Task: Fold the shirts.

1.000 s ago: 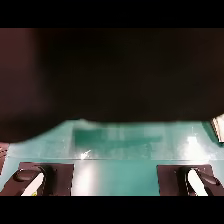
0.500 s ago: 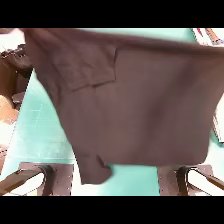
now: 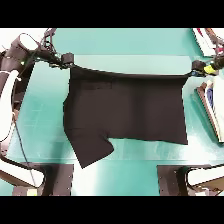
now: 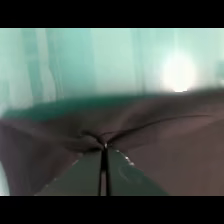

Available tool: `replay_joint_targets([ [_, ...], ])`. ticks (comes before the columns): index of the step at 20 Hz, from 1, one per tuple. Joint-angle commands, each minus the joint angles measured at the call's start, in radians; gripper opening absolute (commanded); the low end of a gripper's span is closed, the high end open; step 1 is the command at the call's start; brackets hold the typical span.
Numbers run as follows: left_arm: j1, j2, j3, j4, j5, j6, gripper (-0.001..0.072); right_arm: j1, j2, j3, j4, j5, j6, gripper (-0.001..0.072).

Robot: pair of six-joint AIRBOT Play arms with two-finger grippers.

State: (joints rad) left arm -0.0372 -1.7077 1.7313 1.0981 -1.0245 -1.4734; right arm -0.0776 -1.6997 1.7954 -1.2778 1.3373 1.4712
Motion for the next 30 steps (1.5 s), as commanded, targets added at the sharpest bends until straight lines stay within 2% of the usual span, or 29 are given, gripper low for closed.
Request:
replay_joint_targets([
  [1, 0.013, -0.057, 0.028, 0.000, 0.141, 0.014, 0.0024, 0.007, -0.120, 0.152, 0.003, -0.048, 0.031, 0.0019],
  [2, 0.024, -0.053, 0.050, 0.000, 0.104, 0.014, 0.0024, 0.007, -0.119, 0.171, 0.003, -0.039, 0.029, 0.0019],
  [5, 0.060, -0.048, 0.130, 0.015, -0.155, 0.015, 0.0022, 0.007, -0.095, 0.176, -0.029, 0.044, 0.017, 0.0018],
  [8, 0.048, -0.042, 0.121, 0.132, -0.350, -0.001, 0.0021, 0.007, -0.055, 0.085, -0.034, 0.093, 0.000, 0.0019],
  [12, 0.010, -0.033, -0.003, 0.156, -0.342, -0.019, 0.0023, 0.018, 0.038, -0.167, -0.033, 0.017, 0.000, 0.0019],
  [16, -0.019, -0.033, -0.143, 0.152, -0.273, -0.048, 0.0027, 0.045, 0.093, -0.335, -0.024, -0.090, 0.000, 0.0028],
  [17, -0.019, -0.033, -0.161, 0.153, -0.273, -0.049, 0.0207, 0.053, 0.097, -0.352, -0.024, -0.098, 0.000, 0.0175],
  [18, -0.017, -0.033, -0.166, 0.162, -0.284, -0.048, 0.0416, 0.057, 0.096, -0.357, -0.024, -0.092, 0.001, 0.0462],
  [19, -0.016, -0.032, -0.165, 0.172, -0.310, -0.048, 0.0441, 0.057, 0.098, -0.356, -0.024, -0.079, 0.001, 0.0504],
  [21, -0.014, 0.000, -0.183, 0.207, -0.380, -0.045, 0.0441, 0.052, 0.124, -0.357, -0.025, -0.041, 0.000, 0.0502],
  [23, -0.014, 0.107, -0.297, 0.255, -0.366, -0.056, 0.0441, 0.037, 0.170, -0.357, -0.024, -0.003, -0.007, 0.0502],
  [26, -0.014, 0.355, -0.591, 0.254, -0.284, -0.111, 0.0442, 0.027, 0.254, -0.357, -0.024, 0.004, -0.023, 0.0502],
  [30, -0.014, 0.681, -0.994, 0.223, -0.274, -0.205, 0.0442, 0.029, 0.330, -0.357, -0.024, -0.037, -0.023, 0.0502],
])
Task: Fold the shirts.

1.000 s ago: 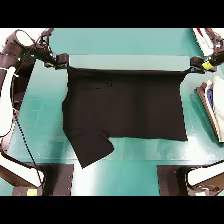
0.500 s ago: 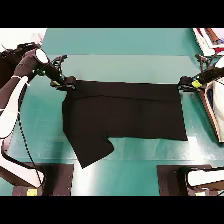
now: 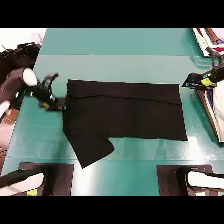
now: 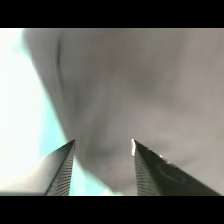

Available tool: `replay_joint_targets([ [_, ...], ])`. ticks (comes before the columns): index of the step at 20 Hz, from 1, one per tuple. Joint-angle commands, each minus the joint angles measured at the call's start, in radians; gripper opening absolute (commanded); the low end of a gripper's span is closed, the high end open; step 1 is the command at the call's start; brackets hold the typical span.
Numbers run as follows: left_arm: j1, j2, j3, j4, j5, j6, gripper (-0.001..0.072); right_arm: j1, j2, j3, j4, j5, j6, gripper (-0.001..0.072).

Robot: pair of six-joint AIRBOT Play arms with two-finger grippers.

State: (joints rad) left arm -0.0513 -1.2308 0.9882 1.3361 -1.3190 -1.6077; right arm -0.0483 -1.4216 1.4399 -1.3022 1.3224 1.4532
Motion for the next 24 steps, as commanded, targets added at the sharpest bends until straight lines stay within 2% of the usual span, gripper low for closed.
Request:
replay_joint_targets([
  [1, 0.000, 0.268, -0.325, -0.039, 0.024, -0.088, 0.0442, 0.000, 0.062, -0.001, 0.001, -0.026, -0.005, 0.0502],
  [4, 0.000, 0.406, -0.488, -0.147, 0.048, -0.098, 0.0441, -0.001, 0.074, -0.001, 0.001, -0.027, -0.005, 0.0502],
  [11, 0.000, 0.415, -0.626, -0.302, 0.206, -0.091, 0.0441, -0.001, 0.075, -0.001, 0.001, 0.003, -0.005, 0.0500],
  [13, -0.004, 0.415, -0.633, -0.345, 0.274, -0.050, 0.0440, -0.001, 0.075, -0.001, 0.002, 0.012, -0.004, 0.0500],
  [14, -0.023, 0.415, -0.633, -0.362, 0.315, -0.032, 0.0419, -0.001, 0.075, -0.001, 0.001, 0.022, -0.004, 0.0486],
  [15, -0.053, 0.415, -0.633, -0.375, 0.355, -0.034, 0.0419, -0.002, 0.075, -0.001, 0.001, 0.034, -0.005, 0.0440],
  [16, -0.082, 0.415, -0.633, -0.393, 0.383, -0.034, 0.0326, -0.006, 0.075, -0.001, -0.001, 0.054, -0.005, 0.0440],
  [17, -0.106, 0.415, -0.633, -0.410, 0.406, -0.034, 0.0113, -0.018, 0.075, -0.002, -0.001, 0.083, -0.005, 0.0439],
  [18, -0.126, 0.415, -0.631, -0.422, 0.426, -0.034, 0.0025, -0.035, 0.076, -0.010, 0.000, 0.105, -0.005, 0.0440],
  [22, -0.128, 0.415, -0.598, -0.438, 0.394, -0.032, 0.0023, -0.178, 0.180, -0.260, -0.003, 0.110, -0.005, 0.0440],
  [23, -0.128, 0.415, -0.585, -0.439, 0.387, -0.028, 0.0024, -0.233, 0.216, -0.360, -0.002, 0.109, -0.005, 0.0467],
  [24, -0.128, 0.415, -0.574, -0.439, 0.384, -0.010, 0.0024, -0.287, 0.244, -0.453, -0.002, 0.109, -0.005, 0.0541],
])
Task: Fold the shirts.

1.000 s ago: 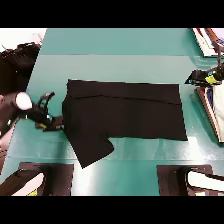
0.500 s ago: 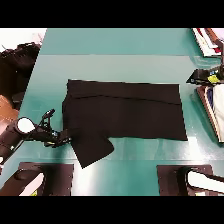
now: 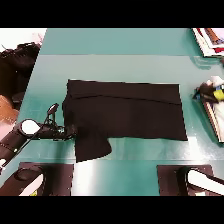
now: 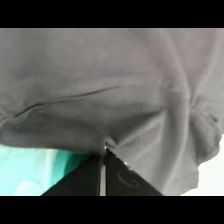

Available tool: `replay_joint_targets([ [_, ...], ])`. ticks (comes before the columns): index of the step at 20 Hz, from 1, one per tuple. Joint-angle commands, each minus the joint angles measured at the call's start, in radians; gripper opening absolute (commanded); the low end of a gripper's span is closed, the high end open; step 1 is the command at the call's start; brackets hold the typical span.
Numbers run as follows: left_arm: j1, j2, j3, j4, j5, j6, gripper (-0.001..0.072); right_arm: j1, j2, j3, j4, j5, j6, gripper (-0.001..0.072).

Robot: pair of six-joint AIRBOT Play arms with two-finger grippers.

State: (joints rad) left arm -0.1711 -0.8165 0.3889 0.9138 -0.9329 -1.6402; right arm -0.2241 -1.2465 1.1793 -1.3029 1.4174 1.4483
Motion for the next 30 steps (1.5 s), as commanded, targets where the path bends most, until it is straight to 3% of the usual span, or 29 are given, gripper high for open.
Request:
replay_joint_targets([
  [1, -0.008, 0.001, 0.034, -0.017, -0.001, 0.025, 0.0023, -0.171, 0.092, -0.291, 0.002, 0.014, 0.000, 0.0595],
  [3, -0.008, 0.001, 0.040, -0.017, 0.009, 0.025, 0.0024, -0.273, 0.124, -0.455, 0.013, -0.005, 0.000, 0.0585],
  [4, -0.008, 0.001, 0.040, -0.016, 0.009, 0.025, 0.0024, -0.310, 0.134, -0.517, 0.044, -0.018, 0.000, 0.0528],
  [6, -0.008, 0.001, 0.040, -0.016, 0.008, 0.025, 0.0023, -0.350, 0.151, -0.606, 0.115, -0.076, -0.019, 0.0501],
  [8, -0.008, 0.001, 0.040, -0.017, 0.008, 0.025, 0.0024, -0.341, 0.162, -0.652, 0.176, -0.142, -0.021, 0.0495],
  [9, -0.008, 0.001, 0.040, -0.017, 0.008, 0.025, 0.0023, -0.323, 0.157, -0.662, 0.197, -0.163, -0.021, 0.0435],
  [12, -0.008, 0.001, 0.040, -0.016, 0.005, 0.024, 0.0024, -0.235, 0.117, -0.661, 0.224, -0.206, -0.021, 0.0424],
  [14, -0.008, 0.001, 0.041, -0.014, -0.008, 0.024, 0.0023, -0.175, 0.109, -0.661, 0.229, -0.240, -0.021, 0.0148],
  [15, -0.008, 0.001, 0.041, -0.007, -0.033, 0.024, 0.0022, -0.152, 0.117, -0.661, 0.228, -0.246, -0.021, 0.0058],
  [16, -0.008, 0.001, 0.041, 0.003, -0.070, 0.024, 0.0021, -0.137, 0.138, -0.661, 0.226, -0.246, -0.025, 0.0021],
  [20, -0.014, 0.043, 0.041, 0.033, -0.208, 0.012, 0.0020, -0.150, 0.314, -0.661, 0.132, -0.158, -0.030, 0.0020],
  [23, -0.056, 0.218, 0.049, 0.076, -0.266, -0.132, 0.0020, -0.222, 0.480, -0.660, 0.043, -0.021, -0.038, 0.0020],
  [26, -0.074, 0.367, 0.116, 0.077, -0.411, -0.248, 0.0021, -0.260, 0.618, -0.635, 0.024, 0.033, -0.037, 0.0019],
  [28, -0.074, 0.383, 0.204, 0.126, -0.396, -0.246, 0.0021, -0.235, 0.642, -0.562, 0.027, 0.029, -0.035, 0.0019],
  [30, -0.074, 0.340, 0.282, 0.224, -0.296, -0.239, 0.0021, -0.171, 0.585, -0.468, 0.026, 0.022, -0.035, 0.0019],
])
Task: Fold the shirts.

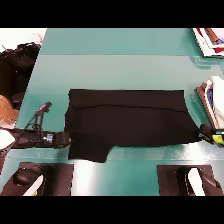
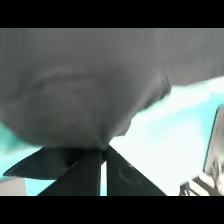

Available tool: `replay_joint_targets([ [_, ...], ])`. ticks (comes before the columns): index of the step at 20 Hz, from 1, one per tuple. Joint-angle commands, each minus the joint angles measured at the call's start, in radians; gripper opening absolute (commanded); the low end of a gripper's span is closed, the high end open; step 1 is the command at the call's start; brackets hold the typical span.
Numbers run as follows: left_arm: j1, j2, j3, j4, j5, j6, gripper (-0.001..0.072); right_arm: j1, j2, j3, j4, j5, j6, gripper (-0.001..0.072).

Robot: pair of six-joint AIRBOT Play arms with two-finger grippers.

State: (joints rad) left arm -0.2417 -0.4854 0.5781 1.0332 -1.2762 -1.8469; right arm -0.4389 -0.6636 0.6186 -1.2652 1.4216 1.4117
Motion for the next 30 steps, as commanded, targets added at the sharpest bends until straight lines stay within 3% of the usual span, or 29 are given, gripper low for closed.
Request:
replay_joint_targets([
  [1, -0.004, -0.032, 0.125, 0.147, 0.098, -0.007, 0.0021, 0.079, -0.047, 0.137, -0.013, 0.004, 0.003, 0.0019],
  [6, -0.004, -0.366, 0.254, 0.219, 0.399, 0.102, 0.0023, 0.206, -0.380, 0.381, 0.002, -0.122, 0.055, 0.0019],
  [13, 0.000, -0.773, 0.412, 0.228, 0.600, 0.127, 0.0025, 0.291, -0.824, 0.718, 0.092, -0.139, 0.062, 0.0023],
  [14, 0.005, -0.799, 0.430, 0.225, 0.601, 0.127, 0.0029, 0.283, -0.869, 0.756, 0.125, -0.138, 0.060, 0.0113],
  [15, 0.012, -0.817, 0.450, 0.217, 0.595, 0.127, 0.0262, 0.272, -0.904, 0.786, 0.159, -0.132, 0.050, 0.0339],
  [16, 0.018, -0.821, 0.466, 0.217, 0.583, 0.127, 0.0519, 0.255, -0.938, 0.819, 0.201, -0.107, 0.017, 0.0453],
  [17, 0.024, -0.820, 0.484, 0.222, 0.562, 0.127, 0.0574, 0.236, -0.966, 0.845, 0.235, -0.069, -0.025, 0.0460],
  [18, 0.024, -0.818, 0.509, 0.222, 0.521, 0.127, 0.0575, 0.215, -0.983, 0.859, 0.246, -0.031, -0.061, 0.0459],
  [19, 0.024, -0.818, 0.535, 0.224, 0.476, 0.127, 0.0572, 0.190, -0.992, 0.859, 0.245, 0.003, -0.092, 0.0460],
  [21, 0.021, -0.818, 0.569, 0.208, 0.411, 0.128, 0.0207, 0.135, -0.993, 0.823, 0.245, 0.021, -0.142, 0.0463],
  [22, 0.016, -0.818, 0.573, 0.186, 0.409, 0.128, 0.0022, 0.104, -0.994, 0.798, 0.245, 0.019, -0.146, 0.0508],
  [23, 0.006, -0.818, 0.573, 0.174, 0.414, 0.129, 0.0024, 0.070, -0.994, 0.766, 0.245, 0.011, -0.153, 0.0571],
  [26, -0.056, -0.821, 0.573, 0.166, 0.445, 0.128, 0.0024, 0.006, -1.028, 0.697, 0.255, 0.005, -0.187, 0.0575],
  [30, -0.152, -0.828, 0.576, 0.144, 0.552, 0.127, 0.0023, 0.020, -1.106, 0.676, 0.385, 0.026, -0.253, 0.0570],
])
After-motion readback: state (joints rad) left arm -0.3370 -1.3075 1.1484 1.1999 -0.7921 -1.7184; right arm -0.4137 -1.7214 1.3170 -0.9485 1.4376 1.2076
